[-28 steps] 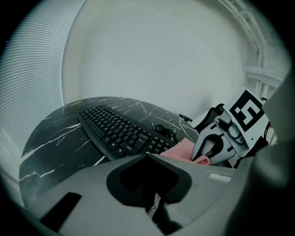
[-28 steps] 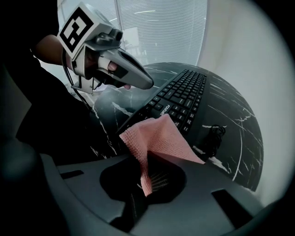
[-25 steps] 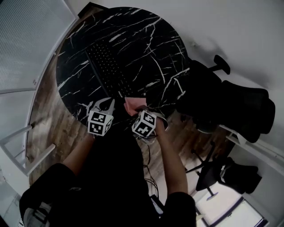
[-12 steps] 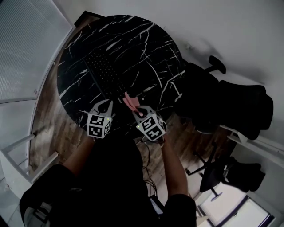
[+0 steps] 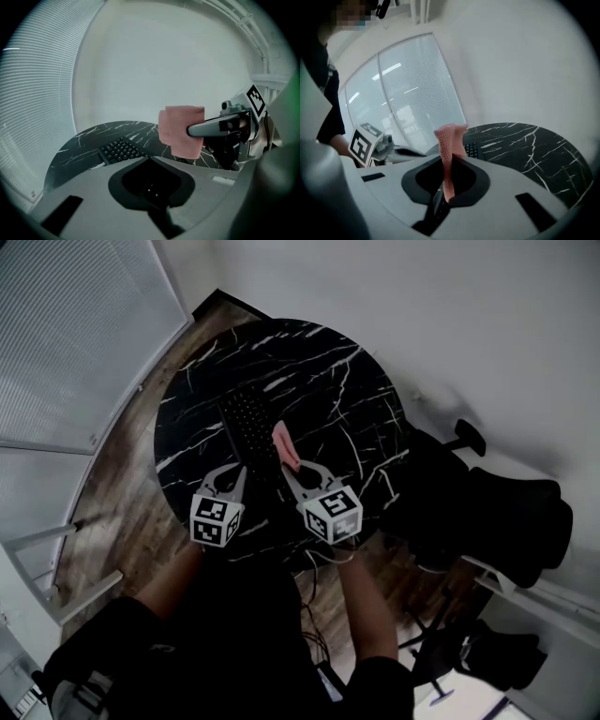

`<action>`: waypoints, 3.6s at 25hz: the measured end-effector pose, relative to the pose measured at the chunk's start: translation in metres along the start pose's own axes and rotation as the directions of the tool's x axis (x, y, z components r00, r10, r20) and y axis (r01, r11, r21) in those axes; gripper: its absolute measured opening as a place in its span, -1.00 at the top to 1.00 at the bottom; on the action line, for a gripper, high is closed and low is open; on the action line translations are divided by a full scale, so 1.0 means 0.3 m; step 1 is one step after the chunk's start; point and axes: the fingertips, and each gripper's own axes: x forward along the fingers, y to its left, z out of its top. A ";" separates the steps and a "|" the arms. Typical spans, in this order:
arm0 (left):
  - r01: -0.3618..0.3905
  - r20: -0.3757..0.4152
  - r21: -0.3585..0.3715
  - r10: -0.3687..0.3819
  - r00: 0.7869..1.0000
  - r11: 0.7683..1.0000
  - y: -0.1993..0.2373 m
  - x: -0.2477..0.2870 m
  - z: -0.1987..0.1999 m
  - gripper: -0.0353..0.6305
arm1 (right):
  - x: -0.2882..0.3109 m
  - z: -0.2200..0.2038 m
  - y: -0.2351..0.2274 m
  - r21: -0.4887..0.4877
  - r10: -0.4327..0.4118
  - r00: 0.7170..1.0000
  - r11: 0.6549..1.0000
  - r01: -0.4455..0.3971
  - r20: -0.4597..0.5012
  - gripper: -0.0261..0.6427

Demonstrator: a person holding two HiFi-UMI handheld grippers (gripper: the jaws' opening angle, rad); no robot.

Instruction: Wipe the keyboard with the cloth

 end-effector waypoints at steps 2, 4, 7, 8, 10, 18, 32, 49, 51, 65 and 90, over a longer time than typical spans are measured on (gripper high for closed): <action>-0.013 0.013 -0.007 0.013 1.000 1.000 0.051 -0.009 0.028 0.90 | 0.069 0.054 0.001 0.022 0.009 1.000 1.000 -0.009 0.021 0.90; -0.031 0.022 -0.026 0.031 0.999 0.999 0.116 -0.015 0.050 0.90 | 0.145 0.094 0.004 -0.001 0.010 1.000 1.000 -0.010 0.014 0.90; -0.056 0.021 -0.052 0.057 0.998 0.997 0.211 -0.018 0.065 0.90 | 0.245 0.151 0.017 -0.015 0.026 1.000 1.000 -0.026 0.000 0.90; -0.062 0.020 -0.059 0.063 0.998 0.996 0.241 -0.017 0.068 0.90 | 0.278 0.166 0.018 -0.024 0.029 1.000 0.999 -0.029 -0.005 0.90; -0.072 0.016 -0.071 0.073 0.997 0.995 0.296 -0.009 0.075 0.90 | 0.344 0.186 0.009 -0.046 0.025 1.000 0.999 -0.026 -0.019 0.90; -0.075 -0.003 -0.095 0.075 0.997 0.993 0.451 0.048 0.092 0.90 | 0.558 0.242 -0.015 -0.259 -0.066 0.987 0.965 0.026 -0.144 0.90; -0.075 -0.104 -0.155 0.059 0.993 0.985 0.643 0.162 -0.041 0.90 | 0.858 0.054 -0.180 -0.856 -0.428 0.786 0.461 -0.234 -0.446 0.90; -0.024 -0.135 -0.151 0.003 0.991 0.988 0.590 0.183 -0.089 0.90 | 0.831 -0.111 -0.135 -0.795 -0.387 0.716 0.456 -0.399 -0.581 0.90; -0.025 -0.136 -0.148 0.005 0.991 0.989 0.579 0.177 -0.093 0.90 | 0.806 -0.128 -0.126 -0.787 -0.384 0.708 0.461 -0.410 -0.593 0.90; -0.017 -0.149 -0.133 -0.002 0.989 0.991 0.440 0.113 -0.178 0.90 | 0.615 -0.274 -0.045 -0.732 -0.350 0.666 0.504 -0.458 -0.658 0.90; 0.025 -0.146 -0.096 -0.039 0.988 0.995 0.104 -0.014 -0.344 0.90 | 0.169 -0.591 0.083 -0.649 -0.328 0.596 0.600 -0.468 -0.733 0.90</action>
